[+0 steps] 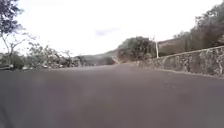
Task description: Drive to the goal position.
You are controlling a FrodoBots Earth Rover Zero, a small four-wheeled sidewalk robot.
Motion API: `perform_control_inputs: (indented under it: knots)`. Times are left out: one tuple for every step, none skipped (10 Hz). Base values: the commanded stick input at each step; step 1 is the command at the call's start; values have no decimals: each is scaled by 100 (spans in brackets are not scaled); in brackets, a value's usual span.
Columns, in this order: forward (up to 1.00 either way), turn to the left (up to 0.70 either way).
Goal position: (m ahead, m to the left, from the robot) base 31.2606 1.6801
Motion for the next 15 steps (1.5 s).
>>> perform_control_inputs:
  knots:
    - [100, 0]
    - [100, 0]
    - [100, 0]
    - [100, 0]
    - [100, 0]
    - [100, 0]
    - [100, 0]
    - [100, 0]
    - [100, 0]
    - [100, 0]
    - [100, 0]
    - [100, 0]
    - [100, 0]
    - [100, 0]
    - [100, 0]
